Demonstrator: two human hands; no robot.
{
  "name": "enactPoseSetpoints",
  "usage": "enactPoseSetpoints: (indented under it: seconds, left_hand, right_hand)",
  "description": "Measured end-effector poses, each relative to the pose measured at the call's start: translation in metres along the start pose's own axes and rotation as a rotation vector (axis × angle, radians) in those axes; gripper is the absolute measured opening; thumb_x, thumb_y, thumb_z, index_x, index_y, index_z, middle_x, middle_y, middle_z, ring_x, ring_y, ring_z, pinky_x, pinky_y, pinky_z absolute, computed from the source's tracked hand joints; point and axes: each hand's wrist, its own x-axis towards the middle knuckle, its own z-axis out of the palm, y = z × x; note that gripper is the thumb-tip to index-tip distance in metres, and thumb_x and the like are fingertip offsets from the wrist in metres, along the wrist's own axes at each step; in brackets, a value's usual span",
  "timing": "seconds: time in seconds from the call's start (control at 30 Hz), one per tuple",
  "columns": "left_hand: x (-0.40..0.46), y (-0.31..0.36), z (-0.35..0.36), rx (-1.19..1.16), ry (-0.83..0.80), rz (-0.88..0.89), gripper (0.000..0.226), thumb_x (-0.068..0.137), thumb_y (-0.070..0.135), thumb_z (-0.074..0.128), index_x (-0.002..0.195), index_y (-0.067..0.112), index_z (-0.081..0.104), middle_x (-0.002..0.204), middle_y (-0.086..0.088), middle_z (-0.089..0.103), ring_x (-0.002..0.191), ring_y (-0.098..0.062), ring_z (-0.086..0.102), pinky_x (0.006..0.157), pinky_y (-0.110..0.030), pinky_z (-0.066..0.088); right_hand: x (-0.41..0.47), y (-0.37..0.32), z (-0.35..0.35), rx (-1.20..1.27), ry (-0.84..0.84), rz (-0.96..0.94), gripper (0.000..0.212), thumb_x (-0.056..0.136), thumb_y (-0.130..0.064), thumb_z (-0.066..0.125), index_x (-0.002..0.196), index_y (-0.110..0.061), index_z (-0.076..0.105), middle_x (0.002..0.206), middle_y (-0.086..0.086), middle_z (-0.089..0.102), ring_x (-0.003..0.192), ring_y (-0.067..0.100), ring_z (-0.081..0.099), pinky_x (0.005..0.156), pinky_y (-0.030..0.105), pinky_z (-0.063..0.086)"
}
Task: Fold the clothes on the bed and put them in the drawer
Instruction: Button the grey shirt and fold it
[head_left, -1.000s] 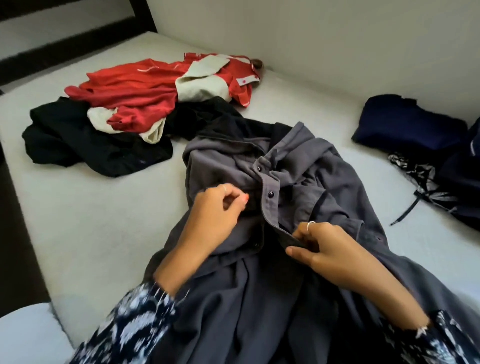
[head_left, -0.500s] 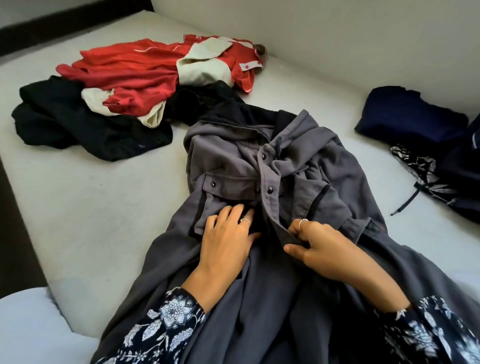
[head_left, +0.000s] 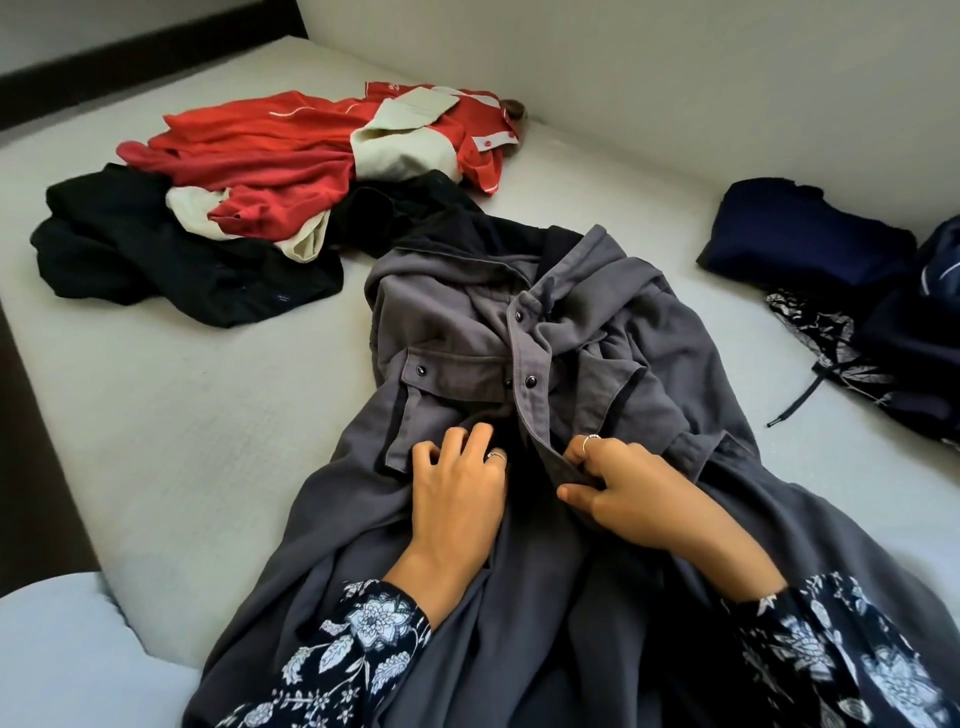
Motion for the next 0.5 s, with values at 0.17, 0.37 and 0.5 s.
enactPoseSetpoints:
  seconds: [0.17,0.37,0.5]
  left_hand:
    - [0.002,-0.007,-0.003,-0.076,0.021,0.006,0.025,0.082,0.031,0.049,0.077,0.017,0.069,0.086,0.001,0.063,0.07,-0.023,0.062,0.058,-0.037,0.044]
    - [-0.019,-0.007,-0.073,-0.434,0.235,-0.066,0.024,0.086,0.031,0.053,0.091,0.015,0.07,0.102,0.005,0.063,0.088,-0.013,0.062,0.074,-0.032,0.049]
    - [-0.029,0.006,-0.115,-0.556,0.303,-0.167,0.015,0.084,0.027,0.058,0.086,0.014,0.066,0.083,0.01,0.06,0.073,-0.006,0.057,0.069,-0.018,0.047]
  right_hand:
    - [-0.007,-0.003,-0.002,0.034,0.051,-0.031,0.015,0.091,-0.032,0.06,0.089,-0.026,0.047,0.086,-0.002,0.062,0.089,0.026,0.059,0.077,0.034,0.046]
    - [-0.032,-0.012,-0.021,0.368,0.227,-0.13,0.008,0.091,-0.024,0.063,0.087,-0.019,0.057,0.08,0.002,0.067,0.08,0.021,0.065,0.081,0.046,0.051]
    - [-0.053,-0.025,-0.02,0.738,0.235,-0.107,0.005,0.089,-0.014,0.066,0.092,-0.018,0.066,0.085,0.001,0.074,0.084,0.021,0.07,0.086,0.045,0.055]
